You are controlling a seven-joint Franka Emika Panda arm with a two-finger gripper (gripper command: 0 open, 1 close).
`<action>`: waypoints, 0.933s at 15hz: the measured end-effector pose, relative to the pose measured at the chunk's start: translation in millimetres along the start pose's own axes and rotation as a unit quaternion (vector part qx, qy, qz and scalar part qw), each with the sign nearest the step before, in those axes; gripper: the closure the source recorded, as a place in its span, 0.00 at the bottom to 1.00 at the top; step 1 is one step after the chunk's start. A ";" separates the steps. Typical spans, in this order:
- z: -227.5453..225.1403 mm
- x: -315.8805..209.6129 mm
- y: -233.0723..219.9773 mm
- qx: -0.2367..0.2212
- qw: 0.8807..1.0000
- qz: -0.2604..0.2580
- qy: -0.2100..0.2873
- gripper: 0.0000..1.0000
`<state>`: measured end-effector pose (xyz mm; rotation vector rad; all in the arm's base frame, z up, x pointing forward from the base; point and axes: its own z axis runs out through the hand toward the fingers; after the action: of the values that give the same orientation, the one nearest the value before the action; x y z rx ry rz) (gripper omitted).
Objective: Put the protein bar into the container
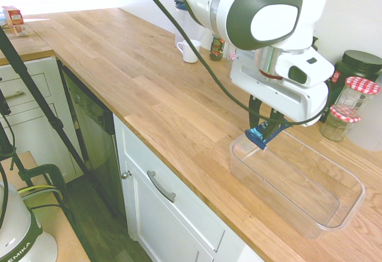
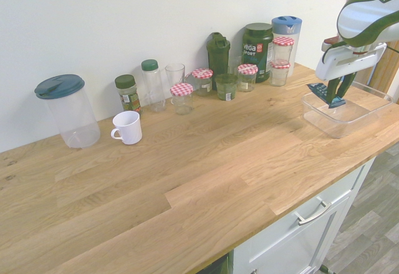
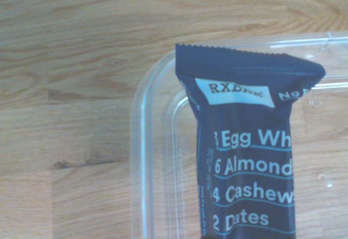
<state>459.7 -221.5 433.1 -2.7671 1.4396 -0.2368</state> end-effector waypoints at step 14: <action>46.6 27.1 -3.7 -0.008 1.000 -0.011 -0.013 1.00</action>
<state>484.6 -244.1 390.9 -2.7889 1.4128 -0.1900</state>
